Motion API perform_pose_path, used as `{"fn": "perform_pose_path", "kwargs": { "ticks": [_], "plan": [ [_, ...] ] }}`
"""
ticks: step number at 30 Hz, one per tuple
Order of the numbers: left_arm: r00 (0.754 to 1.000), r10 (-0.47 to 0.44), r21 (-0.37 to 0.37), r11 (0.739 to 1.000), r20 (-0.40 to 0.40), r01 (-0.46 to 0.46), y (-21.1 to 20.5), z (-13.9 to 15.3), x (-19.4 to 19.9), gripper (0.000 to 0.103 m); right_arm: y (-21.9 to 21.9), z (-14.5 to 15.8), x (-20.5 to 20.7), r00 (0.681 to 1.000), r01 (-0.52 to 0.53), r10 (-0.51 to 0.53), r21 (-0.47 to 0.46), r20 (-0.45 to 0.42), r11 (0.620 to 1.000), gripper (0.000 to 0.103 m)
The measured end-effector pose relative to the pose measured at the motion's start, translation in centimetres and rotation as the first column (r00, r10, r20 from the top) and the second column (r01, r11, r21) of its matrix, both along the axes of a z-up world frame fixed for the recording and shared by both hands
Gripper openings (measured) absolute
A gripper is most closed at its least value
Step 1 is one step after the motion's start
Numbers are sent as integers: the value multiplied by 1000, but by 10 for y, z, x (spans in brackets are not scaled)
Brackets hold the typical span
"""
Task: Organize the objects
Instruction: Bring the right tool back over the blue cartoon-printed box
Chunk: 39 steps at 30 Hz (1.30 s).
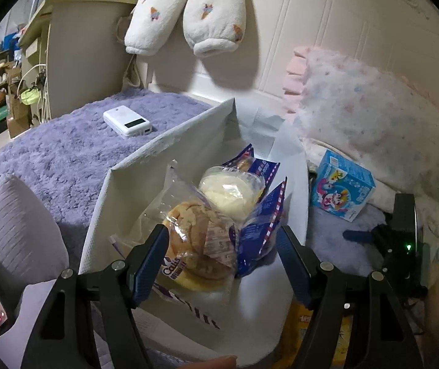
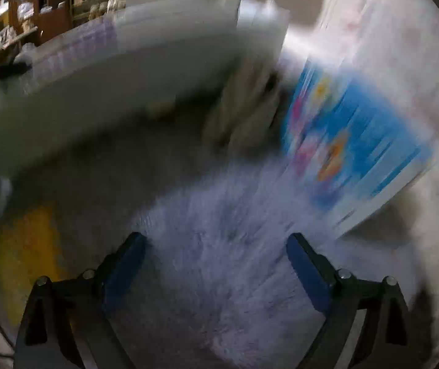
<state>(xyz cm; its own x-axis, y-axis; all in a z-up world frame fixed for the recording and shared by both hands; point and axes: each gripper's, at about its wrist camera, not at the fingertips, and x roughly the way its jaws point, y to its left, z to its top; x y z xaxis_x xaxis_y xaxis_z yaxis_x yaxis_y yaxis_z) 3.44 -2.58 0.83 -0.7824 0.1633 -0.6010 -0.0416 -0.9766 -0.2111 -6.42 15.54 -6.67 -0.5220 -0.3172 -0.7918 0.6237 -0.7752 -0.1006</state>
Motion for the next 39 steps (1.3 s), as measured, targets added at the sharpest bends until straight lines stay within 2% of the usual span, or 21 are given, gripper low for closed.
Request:
{"fn": "perform_pose_path", "kwargs": {
  "ticks": [12,21,27,34,39],
  "plan": [
    [1000,10,-32,999,-5,-11,3,-1,-1,71,8,3,0,1000,1,-1,4,9,1000,103],
    [1000,-5,-35,999,-8,5,4,-1,0,71,10,4,0,1000,2,-2,4,9,1000,103],
    [999,-47,-39,998,-19,46,11,-1,3,71,8,4,0,1000,2,-2,4,10,1000,103],
    [999,-33,-27,999,-11,33,10,-2,2,71,6,4,0,1000,2,-2,4,9,1000,103],
    [999,-47,-51,998,-11,47,14,-3,2,71,6,4,0,1000,2,-2,4,9,1000,103]
  ]
}}
